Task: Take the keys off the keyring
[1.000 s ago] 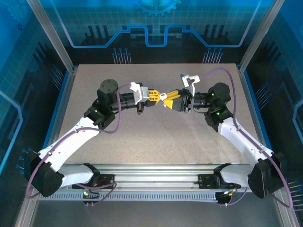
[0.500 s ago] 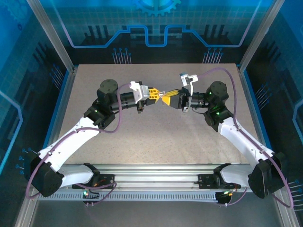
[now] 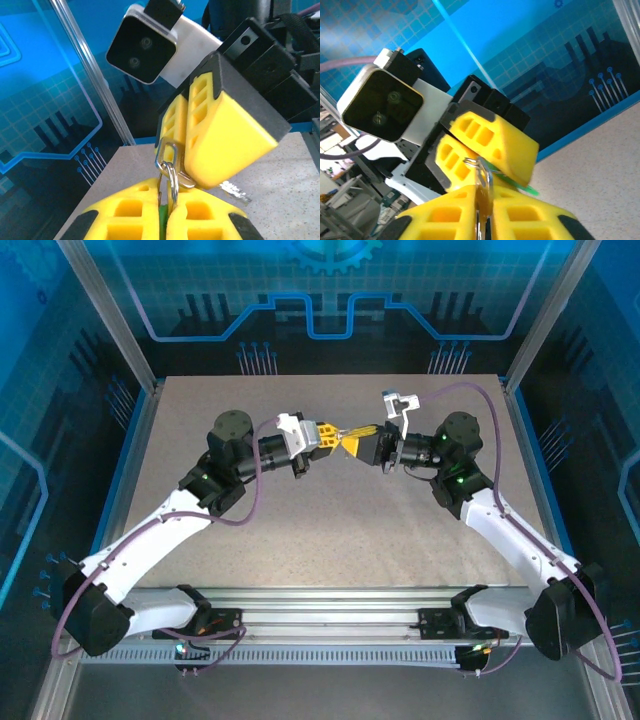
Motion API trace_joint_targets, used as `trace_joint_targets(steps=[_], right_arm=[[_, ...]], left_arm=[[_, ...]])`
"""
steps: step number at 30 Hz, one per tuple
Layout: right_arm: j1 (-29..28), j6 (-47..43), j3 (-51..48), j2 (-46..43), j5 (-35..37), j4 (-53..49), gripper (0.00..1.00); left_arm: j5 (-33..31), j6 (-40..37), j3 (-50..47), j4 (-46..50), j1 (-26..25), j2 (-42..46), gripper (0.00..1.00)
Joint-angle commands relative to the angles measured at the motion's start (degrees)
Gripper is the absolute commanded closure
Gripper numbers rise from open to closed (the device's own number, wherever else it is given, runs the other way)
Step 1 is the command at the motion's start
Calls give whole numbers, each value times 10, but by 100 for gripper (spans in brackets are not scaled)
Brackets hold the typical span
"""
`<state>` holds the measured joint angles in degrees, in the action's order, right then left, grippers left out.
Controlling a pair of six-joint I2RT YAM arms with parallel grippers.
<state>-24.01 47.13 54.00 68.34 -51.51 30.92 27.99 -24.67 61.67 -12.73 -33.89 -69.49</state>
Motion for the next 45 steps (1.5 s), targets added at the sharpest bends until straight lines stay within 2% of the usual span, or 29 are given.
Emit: trace_joint_targets(steps=[1, 3, 6, 7, 8, 13, 19, 26, 35, 41, 45], right_arm=[[-14, 3, 2, -13, 16, 18, 89], [-14, -3, 5, -15, 24, 7, 93], [-17, -14, 9, -18, 34, -13, 92], [-18, -20, 12, -19, 40, -24, 94], [-19, -28, 15, -20, 49, -41, 100], [-22, -104, 14, -50, 118, -132, 100], [-31, -205, -10, -115, 200, -174, 100], [-70, -295, -6, -144, 289, -235, 100], [-86, -320, -11, -156, 348, -249, 100], [-98, -332, -21, -170, 416, -251, 100], [-102, -331, -15, -165, 413, -252, 100]], left_arm=[[-24, -24, -7, -11, -14, 9, 100], [-35, -30, -8, -12, -16, 9, 100], [-48, -39, -10, -11, -22, 10, 100], [-48, -39, -10, -11, -22, 10, 100], [-48, -38, -11, -12, -23, 11, 100], [-63, 4, -40, -83, -20, 27, 100], [-46, 30, -39, -89, -17, 38, 100], [-13, 51, -42, -108, -18, 45, 100], [21, 59, -47, -117, -21, 52, 100], [25, 70, -54, -140, -23, 57, 100], [34, 64, -52, -137, -26, 57, 100]])
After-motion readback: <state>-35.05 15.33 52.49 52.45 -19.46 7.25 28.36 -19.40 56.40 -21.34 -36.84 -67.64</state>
